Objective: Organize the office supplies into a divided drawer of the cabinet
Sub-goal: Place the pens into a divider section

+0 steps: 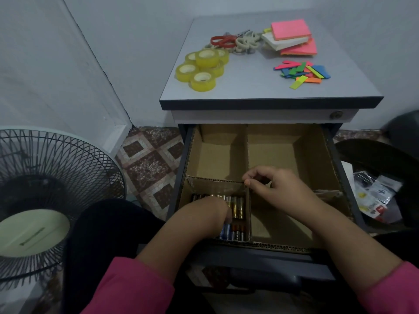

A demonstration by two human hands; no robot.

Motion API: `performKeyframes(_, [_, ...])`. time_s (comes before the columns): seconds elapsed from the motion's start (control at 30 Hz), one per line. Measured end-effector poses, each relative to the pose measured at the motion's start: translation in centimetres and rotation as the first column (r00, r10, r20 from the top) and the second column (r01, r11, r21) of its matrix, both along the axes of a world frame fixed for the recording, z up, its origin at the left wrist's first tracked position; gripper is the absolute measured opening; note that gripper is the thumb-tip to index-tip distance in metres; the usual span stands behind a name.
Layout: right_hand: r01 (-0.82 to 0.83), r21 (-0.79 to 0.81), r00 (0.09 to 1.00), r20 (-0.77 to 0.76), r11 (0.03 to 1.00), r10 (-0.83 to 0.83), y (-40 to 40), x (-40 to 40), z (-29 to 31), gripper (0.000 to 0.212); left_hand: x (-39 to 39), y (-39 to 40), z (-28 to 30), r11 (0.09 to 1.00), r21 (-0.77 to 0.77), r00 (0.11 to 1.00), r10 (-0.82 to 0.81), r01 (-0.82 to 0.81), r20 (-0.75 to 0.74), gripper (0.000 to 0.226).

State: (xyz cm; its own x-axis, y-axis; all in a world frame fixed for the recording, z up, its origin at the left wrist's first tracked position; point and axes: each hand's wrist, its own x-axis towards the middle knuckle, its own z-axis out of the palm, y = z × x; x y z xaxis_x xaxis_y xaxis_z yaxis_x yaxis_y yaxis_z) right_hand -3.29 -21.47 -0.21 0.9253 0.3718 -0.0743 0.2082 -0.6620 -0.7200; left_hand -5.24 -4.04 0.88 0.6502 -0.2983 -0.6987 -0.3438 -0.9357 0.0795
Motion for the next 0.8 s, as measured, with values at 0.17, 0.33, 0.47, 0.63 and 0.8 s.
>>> performKeyframes(0.17, [-0.004, -0.006, 1.000, -0.008, 1.000, 0.004, 0.0, -0.1, 0.2, 0.013, 0.0, 0.2, -0.3, 0.995, -0.083, 0.999, 0.052, -0.051, 0.003, 0.038])
performKeyframes(0.33, [-0.020, -0.034, 1.000, 0.016, 0.999, 0.020, 0.0, -0.2, 0.3, 0.012, 0.0, 1.1, 0.1, 0.912, -0.362, 0.949, 0.266, -0.192, 0.166, 0.023])
performKeyframes(0.47, [0.030, -0.005, 0.993, 0.117, 1.000, -0.029, 0.1, -0.3, 0.1, 0.013, 0.7, 1.7, 0.9, 0.753, -0.559, 0.880, 0.467, -0.346, 0.084, 0.020])
performKeyframes(0.63, [0.123, 0.025, 0.963, 0.240, 0.992, -0.125, 0.7, -0.4, 1.6, 0.016, 0.9, 2.8, 2.1, 0.462, -0.826, 0.776, 0.629, -0.322, 0.049, 0.024])
performKeyframes(0.8, [0.189, 0.067, 0.892, 0.405, 0.980, -0.200, 2.3, 1.0, 3.9, 0.018, 2.6, 3.3, 4.3, 0.307, -0.934, 0.575, 0.804, -0.181, 0.153, 0.015])
